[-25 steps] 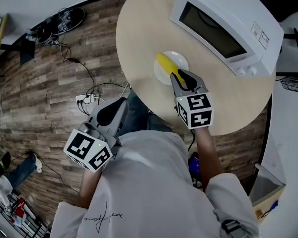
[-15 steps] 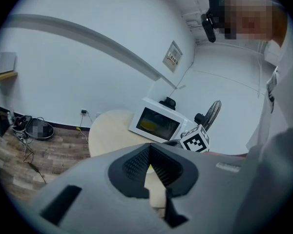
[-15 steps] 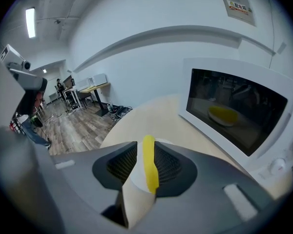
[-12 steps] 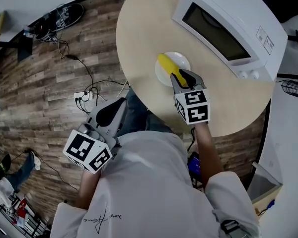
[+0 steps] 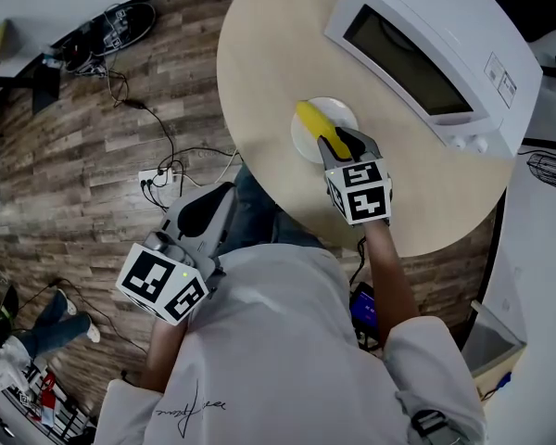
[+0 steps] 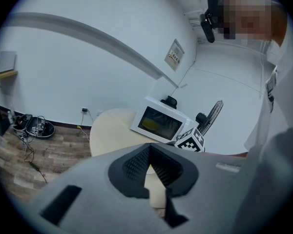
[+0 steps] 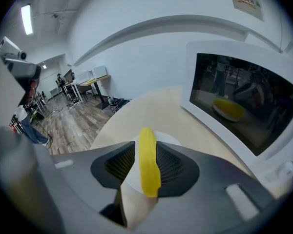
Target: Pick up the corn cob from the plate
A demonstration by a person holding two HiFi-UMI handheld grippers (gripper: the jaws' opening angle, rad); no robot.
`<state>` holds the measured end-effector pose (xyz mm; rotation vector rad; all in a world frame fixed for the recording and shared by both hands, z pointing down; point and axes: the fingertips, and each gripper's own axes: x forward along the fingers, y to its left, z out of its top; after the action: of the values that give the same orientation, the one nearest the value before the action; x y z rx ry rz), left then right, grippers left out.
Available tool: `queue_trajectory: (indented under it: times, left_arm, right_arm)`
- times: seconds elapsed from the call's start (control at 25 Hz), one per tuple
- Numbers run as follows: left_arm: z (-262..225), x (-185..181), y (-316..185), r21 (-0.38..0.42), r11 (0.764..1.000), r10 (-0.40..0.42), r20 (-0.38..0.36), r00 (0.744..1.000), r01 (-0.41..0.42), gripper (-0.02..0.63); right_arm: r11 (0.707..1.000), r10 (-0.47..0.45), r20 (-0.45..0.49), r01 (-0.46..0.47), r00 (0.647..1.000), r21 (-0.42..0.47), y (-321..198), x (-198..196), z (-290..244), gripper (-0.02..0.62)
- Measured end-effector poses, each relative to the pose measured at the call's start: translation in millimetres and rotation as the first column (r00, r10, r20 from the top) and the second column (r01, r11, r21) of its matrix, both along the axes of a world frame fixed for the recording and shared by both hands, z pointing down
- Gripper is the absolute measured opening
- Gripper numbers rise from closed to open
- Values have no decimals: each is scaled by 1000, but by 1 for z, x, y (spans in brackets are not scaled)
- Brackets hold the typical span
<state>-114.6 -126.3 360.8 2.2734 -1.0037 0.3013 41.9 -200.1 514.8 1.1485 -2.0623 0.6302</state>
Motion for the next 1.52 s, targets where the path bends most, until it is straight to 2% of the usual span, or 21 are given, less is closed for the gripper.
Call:
queue_trajectory:
  times: [0.92, 1.52]
  left_arm:
    - [5, -8, -13, -8, 1000, -7, 8, 1000, 7, -6]
    - [11, -17, -17, -21, 1000, -13, 8, 1000, 13, -6]
  right_arm:
    - [993, -68, -61, 61, 996, -105, -6, -3, 39, 213]
    - [975, -139, -123, 115, 983, -189, -5, -2, 64, 273]
